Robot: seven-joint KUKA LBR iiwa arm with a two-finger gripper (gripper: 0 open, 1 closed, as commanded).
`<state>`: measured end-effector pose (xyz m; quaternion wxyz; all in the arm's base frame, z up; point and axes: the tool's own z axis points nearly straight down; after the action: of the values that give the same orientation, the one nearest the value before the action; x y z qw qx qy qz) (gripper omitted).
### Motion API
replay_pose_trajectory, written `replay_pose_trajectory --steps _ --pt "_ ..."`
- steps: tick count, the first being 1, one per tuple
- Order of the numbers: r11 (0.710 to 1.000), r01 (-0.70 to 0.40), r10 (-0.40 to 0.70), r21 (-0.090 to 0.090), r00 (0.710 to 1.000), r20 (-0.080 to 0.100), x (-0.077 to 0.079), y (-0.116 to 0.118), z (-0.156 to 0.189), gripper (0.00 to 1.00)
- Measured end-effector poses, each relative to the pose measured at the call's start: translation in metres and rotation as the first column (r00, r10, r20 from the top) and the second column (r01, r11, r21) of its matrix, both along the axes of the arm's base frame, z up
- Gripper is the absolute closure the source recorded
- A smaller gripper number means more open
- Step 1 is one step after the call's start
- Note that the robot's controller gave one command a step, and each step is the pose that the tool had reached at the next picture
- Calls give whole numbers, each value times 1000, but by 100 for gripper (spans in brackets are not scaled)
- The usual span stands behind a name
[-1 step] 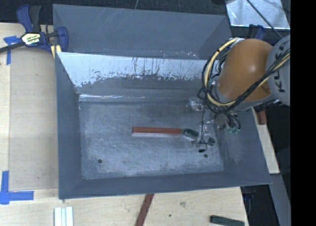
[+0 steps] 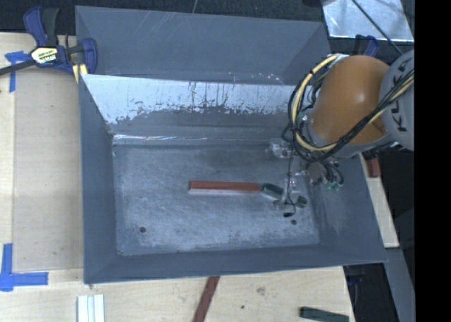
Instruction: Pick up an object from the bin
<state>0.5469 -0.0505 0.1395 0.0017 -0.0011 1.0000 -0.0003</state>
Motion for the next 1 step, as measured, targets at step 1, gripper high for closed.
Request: replay_pose_trajectory --steps 1 --pt "993 120 -120 1 993 0 3 20 -69 100"
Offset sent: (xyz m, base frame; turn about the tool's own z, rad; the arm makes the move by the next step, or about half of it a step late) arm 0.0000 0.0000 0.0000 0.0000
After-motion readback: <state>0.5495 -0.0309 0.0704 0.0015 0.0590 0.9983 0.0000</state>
